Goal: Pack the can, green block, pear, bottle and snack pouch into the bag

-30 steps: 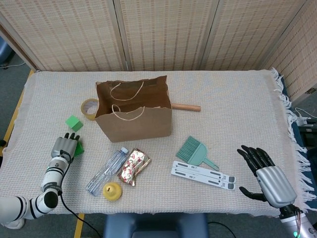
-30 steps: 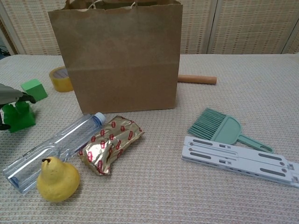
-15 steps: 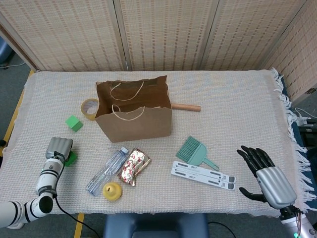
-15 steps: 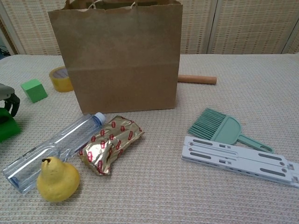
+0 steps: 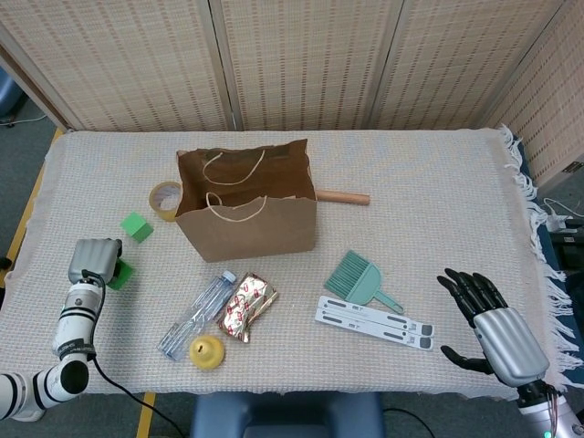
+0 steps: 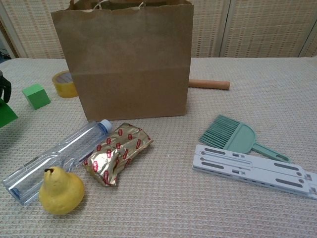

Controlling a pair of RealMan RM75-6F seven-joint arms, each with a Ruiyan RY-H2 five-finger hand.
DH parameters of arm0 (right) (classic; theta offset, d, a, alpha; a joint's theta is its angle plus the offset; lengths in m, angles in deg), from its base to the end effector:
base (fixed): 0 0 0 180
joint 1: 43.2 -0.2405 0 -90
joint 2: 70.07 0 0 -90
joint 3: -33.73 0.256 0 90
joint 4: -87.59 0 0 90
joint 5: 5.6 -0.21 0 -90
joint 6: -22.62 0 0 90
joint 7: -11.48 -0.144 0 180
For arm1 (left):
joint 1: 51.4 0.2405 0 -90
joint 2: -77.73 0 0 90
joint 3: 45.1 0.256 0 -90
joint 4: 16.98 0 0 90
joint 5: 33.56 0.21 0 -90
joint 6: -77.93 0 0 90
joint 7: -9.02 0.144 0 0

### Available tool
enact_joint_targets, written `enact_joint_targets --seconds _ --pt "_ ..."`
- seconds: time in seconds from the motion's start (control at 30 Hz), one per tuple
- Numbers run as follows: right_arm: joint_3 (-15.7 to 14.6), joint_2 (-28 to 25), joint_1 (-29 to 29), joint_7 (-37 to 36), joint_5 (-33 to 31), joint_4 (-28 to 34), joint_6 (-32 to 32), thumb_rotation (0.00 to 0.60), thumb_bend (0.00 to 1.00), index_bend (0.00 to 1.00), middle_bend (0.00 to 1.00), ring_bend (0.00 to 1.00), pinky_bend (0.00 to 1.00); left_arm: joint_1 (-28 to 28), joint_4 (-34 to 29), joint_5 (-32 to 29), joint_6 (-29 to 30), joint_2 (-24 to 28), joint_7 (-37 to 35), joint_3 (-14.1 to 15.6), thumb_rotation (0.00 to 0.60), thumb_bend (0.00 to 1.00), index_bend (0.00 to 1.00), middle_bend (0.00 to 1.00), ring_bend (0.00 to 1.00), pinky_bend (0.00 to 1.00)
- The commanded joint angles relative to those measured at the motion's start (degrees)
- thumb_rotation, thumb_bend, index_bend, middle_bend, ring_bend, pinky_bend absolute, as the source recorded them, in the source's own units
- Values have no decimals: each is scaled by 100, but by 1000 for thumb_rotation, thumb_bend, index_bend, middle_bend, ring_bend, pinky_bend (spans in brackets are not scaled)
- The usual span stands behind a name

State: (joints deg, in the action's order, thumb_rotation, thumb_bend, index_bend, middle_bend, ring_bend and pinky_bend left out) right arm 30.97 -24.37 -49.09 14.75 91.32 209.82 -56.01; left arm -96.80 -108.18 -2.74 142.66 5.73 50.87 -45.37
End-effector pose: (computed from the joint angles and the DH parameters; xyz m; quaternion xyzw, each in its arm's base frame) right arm -0.2064 -0.1527 0.1779 0.6625 -0.4320 0.4052 0.4586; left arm -0.2527 0.3531 0.0923 -0.6786 -0.3613 -0.1295 0.6262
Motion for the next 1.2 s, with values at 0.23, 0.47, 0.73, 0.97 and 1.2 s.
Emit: enact_joint_targets --seconds 0.23,0.47,0.73,0.97,1.2 --pt "-16 -8 8 10 60 4 -11 600 97 0 0 0 0 737 -894 826 1663 499 -3241 -2177 600 596 625 649 632 813" --pt "-39 3 28 51 113 11 -22 600 97 0 0 0 0 792 -2136 285 1564 660 -4569 -3571 600 595 623 648 632 812" --pt "-32 0 25 41 103 3 -22 600 97 0 0 0 0 101 -2502 65 1449 340 -4043 -3839 600 596 624 648 632 811" --pt "-12 -47 7 -55 68 5 -20 600 97 0 0 0 0 -614 -1673 173 1274 -334 -3322 -3497 600 595 624 648 632 810" --pt "28 -98 -30 -158 -40 -9 14 600 97 0 0 0 0 -1233 -770 177 861 -863 -2769 -3296 600 583 612 636 625 796"
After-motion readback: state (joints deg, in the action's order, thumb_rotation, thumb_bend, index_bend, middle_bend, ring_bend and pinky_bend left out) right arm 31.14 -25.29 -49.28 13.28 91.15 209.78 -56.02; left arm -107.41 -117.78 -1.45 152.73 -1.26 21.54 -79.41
